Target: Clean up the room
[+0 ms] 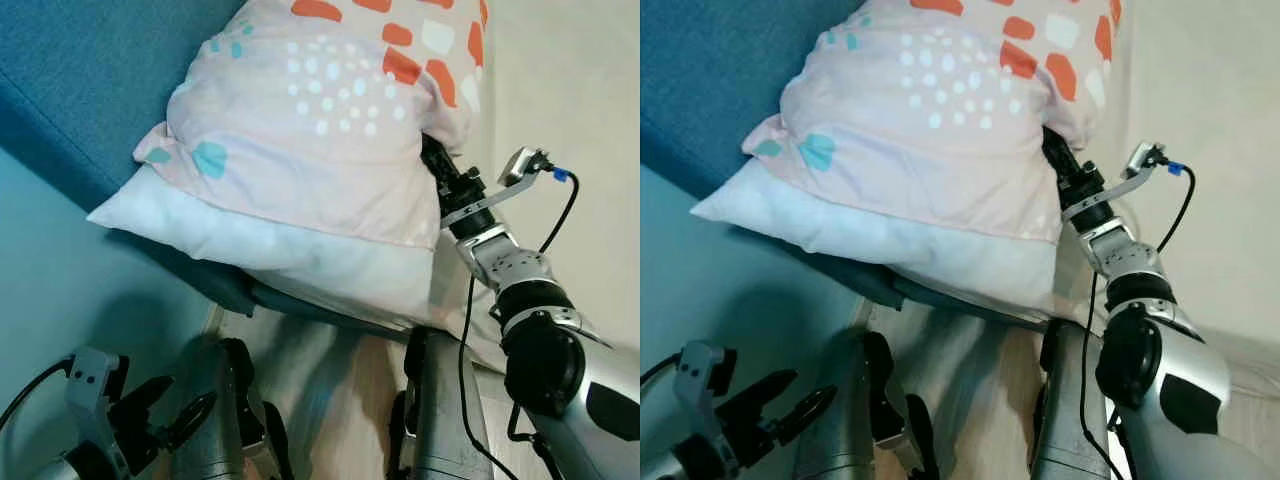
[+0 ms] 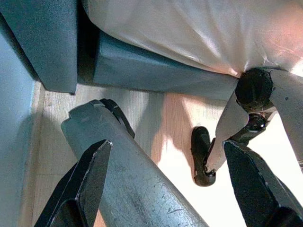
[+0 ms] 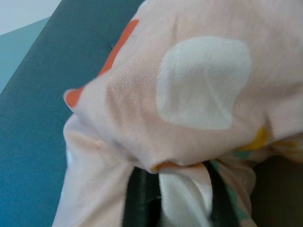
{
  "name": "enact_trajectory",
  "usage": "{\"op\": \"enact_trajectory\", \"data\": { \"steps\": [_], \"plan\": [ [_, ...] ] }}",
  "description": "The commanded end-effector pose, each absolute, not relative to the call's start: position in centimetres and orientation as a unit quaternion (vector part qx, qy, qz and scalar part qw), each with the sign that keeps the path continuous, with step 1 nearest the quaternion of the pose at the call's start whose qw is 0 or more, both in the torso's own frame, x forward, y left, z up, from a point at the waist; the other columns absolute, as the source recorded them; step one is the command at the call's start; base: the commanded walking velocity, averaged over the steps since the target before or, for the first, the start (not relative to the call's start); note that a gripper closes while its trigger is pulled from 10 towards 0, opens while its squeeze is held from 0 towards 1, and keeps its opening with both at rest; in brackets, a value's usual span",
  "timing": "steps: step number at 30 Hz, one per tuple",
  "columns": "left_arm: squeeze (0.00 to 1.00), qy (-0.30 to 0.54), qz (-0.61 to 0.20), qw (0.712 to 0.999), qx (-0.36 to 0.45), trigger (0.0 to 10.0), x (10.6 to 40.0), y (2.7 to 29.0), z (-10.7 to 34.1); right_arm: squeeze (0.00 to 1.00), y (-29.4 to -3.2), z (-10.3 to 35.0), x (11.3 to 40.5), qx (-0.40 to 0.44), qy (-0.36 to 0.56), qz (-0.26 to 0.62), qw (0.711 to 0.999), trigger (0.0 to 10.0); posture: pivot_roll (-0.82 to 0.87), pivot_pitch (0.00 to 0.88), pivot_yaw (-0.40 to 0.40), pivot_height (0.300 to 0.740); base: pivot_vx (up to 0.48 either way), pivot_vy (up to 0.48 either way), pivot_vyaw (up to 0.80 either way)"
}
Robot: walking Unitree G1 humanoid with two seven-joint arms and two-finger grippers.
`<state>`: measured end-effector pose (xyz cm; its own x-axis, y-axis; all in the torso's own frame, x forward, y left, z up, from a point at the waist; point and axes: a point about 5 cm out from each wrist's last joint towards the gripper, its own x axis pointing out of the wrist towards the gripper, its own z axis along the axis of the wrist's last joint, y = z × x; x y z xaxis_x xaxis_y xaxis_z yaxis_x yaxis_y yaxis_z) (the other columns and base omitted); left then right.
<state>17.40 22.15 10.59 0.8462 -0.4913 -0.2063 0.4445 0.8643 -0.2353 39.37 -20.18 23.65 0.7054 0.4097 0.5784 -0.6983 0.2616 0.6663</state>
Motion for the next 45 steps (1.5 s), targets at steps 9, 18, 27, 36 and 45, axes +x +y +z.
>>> {"op": "enact_trajectory", "data": {
  "steps": [9, 18, 27, 36, 45],
  "plan": [
    [0.0, 0.143, -0.23, 0.959, -0.087, 10.0, 17.5, 22.7, 10.1, 0.0, -21.6, 25.2, 39.4, 0.483, -0.189, 0.34, 0.785, 0.0, 0.16, 0.476, 0.086, 0.511, 0.0, 0.0, 0.0],
    [0.0, 0.131, -0.228, 0.961, -0.09, 10.0, 18.3, 22.2, 9.9, 0.0, -24.4, 29.9, 39.7, 0.372, -0.246, 0.255, 0.858, 0.0, 0.14, 0.449, 0.069, 0.511, 0.0, 0.0, 0.0],
    [0.0, 0.118, -0.234, 0.96, -0.096, 10.0, 19.5, 21.6, 9.7, 0.0, -23.1, 31.0, 40.4, 0.148, -0.207, 0.144, 0.956, 0.0, 0.12, 0.416, 0.057, 0.511, 0.0, 0.0, 0.0],
    [0.0, 0.111, -0.23, 0.962, -0.092, 10.0, 19.6, 21.9, 10.0, 0.0, -16.6, 22.3, 41.1, 0.037, -0.09, 0.045, 0.994, 0.0, 0.14, 0.412, 0.058, 0.511, 0.0, 0.0, 0.0],
    [0.0, 0.108, -0.232, 0.962, -0.092, 10.0, 19.6, 21.5, 9.9, 0.0, -12.2, 20.3, 39.8, -0.064, -0.102, -0.043, 0.992, 0.0, 0.14, 0.414, 0.055, 0.511, 0.0, 0.0, 0.0]
  ]
}}
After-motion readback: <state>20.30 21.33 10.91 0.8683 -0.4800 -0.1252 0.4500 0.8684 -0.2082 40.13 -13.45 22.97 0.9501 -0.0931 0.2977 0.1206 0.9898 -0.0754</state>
